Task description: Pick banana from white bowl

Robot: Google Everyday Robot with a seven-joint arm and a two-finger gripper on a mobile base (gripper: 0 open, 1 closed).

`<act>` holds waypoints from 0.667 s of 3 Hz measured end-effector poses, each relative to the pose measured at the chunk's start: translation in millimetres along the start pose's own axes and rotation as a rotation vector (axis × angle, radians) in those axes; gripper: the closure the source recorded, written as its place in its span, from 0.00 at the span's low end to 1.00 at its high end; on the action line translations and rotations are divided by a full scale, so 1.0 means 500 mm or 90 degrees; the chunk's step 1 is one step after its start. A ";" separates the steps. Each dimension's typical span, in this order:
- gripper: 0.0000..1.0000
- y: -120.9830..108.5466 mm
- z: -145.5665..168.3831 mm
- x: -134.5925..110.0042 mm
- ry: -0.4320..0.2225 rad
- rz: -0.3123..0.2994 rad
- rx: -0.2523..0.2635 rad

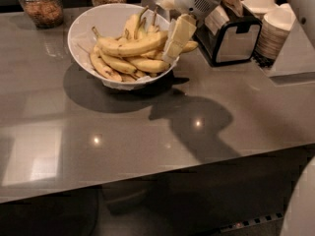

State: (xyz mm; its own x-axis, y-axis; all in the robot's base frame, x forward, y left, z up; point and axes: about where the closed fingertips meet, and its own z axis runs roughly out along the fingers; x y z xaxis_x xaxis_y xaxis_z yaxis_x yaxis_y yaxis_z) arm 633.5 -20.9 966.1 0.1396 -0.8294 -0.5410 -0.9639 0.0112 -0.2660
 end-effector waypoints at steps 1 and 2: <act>0.00 -0.013 0.045 -0.016 -0.013 -0.005 -0.025; 0.00 -0.008 0.086 -0.024 -0.018 -0.009 -0.054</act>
Offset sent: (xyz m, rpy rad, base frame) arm 0.0132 0.0461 -0.0400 0.0110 0.1020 0.0973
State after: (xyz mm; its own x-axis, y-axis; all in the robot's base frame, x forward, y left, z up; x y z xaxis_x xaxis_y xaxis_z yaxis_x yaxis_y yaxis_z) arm 645.5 12.8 939.5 0.1582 -0.8129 -0.5605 -0.9774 -0.0485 -0.2055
